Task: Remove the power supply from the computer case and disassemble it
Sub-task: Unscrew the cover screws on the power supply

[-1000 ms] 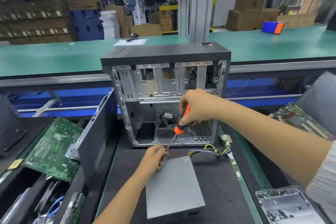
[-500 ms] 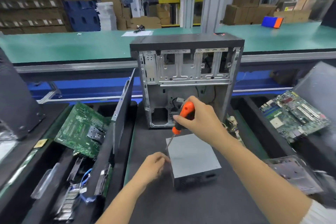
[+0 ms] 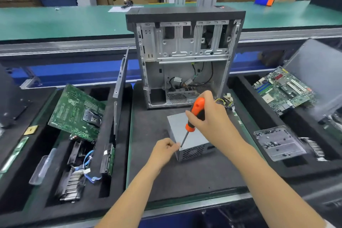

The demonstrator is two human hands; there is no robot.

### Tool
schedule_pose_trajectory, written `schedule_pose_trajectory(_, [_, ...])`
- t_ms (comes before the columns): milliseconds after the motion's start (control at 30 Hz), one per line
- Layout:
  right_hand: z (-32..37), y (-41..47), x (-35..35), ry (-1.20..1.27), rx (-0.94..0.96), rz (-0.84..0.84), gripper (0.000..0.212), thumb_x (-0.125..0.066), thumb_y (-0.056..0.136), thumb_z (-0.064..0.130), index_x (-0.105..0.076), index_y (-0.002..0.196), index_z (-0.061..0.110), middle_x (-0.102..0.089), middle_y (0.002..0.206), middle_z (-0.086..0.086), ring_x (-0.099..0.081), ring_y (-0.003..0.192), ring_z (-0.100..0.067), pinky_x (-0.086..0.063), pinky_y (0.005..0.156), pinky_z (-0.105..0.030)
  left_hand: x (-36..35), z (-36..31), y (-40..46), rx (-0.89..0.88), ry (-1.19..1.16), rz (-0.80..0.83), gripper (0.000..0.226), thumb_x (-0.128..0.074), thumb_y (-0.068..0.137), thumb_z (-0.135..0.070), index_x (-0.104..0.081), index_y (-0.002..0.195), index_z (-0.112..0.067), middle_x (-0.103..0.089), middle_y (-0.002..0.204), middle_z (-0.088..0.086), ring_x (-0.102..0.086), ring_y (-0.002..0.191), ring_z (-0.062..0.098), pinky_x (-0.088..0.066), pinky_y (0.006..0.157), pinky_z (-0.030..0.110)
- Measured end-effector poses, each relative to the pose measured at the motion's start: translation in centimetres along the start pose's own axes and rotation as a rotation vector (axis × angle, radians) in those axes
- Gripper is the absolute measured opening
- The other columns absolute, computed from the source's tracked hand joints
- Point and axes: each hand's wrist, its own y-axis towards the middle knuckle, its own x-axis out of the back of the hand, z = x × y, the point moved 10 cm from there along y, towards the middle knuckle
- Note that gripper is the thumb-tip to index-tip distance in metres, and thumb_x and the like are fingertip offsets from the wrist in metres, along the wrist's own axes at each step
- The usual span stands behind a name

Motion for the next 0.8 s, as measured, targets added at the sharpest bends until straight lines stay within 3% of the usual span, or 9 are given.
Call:
schedule_pose_trajectory(167, [-0.2, -0.1, 0.5, -0.01, 0.014, -0.026, 0.033, -0.064, 0.089, 0.02, -0.033, 0.082, 0.029, -0.061, 0.064, 0.01, -0.058, 0.061, 0.007, -0.038, 0.056, -0.003, -0.1, 0.4, 0.1, 0.002, -0.038, 0.011, 0.028, -0.062, 0.095, -0.031, -0.054, 0.077, -0.011, -0.029, 0.057, -0.005, -0.024, 0.048, 0.009, -0.023, 0.047, 0.022])
schedule_pose_trajectory(400, [-0.5, 0.0, 0.6, 0.002, 0.018, -0.006, 0.031, -0.064, 0.089, 0.022, -0.034, 0.082, 0.028, -0.062, 0.063, 0.009, -0.059, 0.06, 0.004, -0.039, 0.055, -0.005, 0.2, 0.8, 0.1, -0.013, -0.056, -0.051, 0.028, -0.064, 0.093, -0.033, -0.055, 0.083, -0.009, -0.03, 0.048, -0.013, -0.024, 0.045, 0.008, -0.024, 0.049, 0.023])
schedule_pose_trajectory(600, [-0.3, 0.0, 0.8, -0.002, 0.043, -0.009, 0.031, -0.065, 0.088, 0.019, -0.035, 0.083, 0.026, -0.059, 0.067, 0.025, -0.058, 0.063, 0.009, -0.038, 0.055, -0.002, 0.7, 0.2, -0.2, -0.099, 0.004, -0.113, 0.024, -0.065, 0.092, -0.03, -0.056, 0.083, -0.01, -0.032, 0.048, -0.013, -0.029, 0.047, 0.007, -0.027, 0.049, 0.017])
schedule_pose_trajectory(700, [-0.3, 0.1, 1.2, 0.008, 0.045, -0.03, 0.032, -0.066, 0.088, 0.018, -0.036, 0.083, 0.025, -0.057, 0.059, 0.015, -0.058, 0.06, 0.01, -0.038, 0.055, -0.002, 1.0, -0.6, -0.5, -0.187, 0.035, -0.115, 0.014, -0.066, 0.091, -0.021, -0.058, 0.083, -0.013, -0.029, 0.048, -0.013, -0.026, 0.047, 0.005, -0.026, 0.046, 0.013])
schedule_pose_trajectory(800, [-0.3, 0.2, 1.1, 0.014, 0.044, -0.024, 0.032, -0.065, 0.089, 0.018, -0.035, 0.082, 0.025, -0.063, 0.063, 0.008, -0.058, 0.056, 0.008, -0.038, 0.054, -0.003, 0.9, -1.5, -0.6, -0.269, 0.055, -0.069, 0.008, -0.066, 0.09, -0.014, -0.068, 0.086, -0.021, -0.022, 0.052, -0.011, -0.021, 0.05, 0.008, -0.02, 0.049, 0.016])
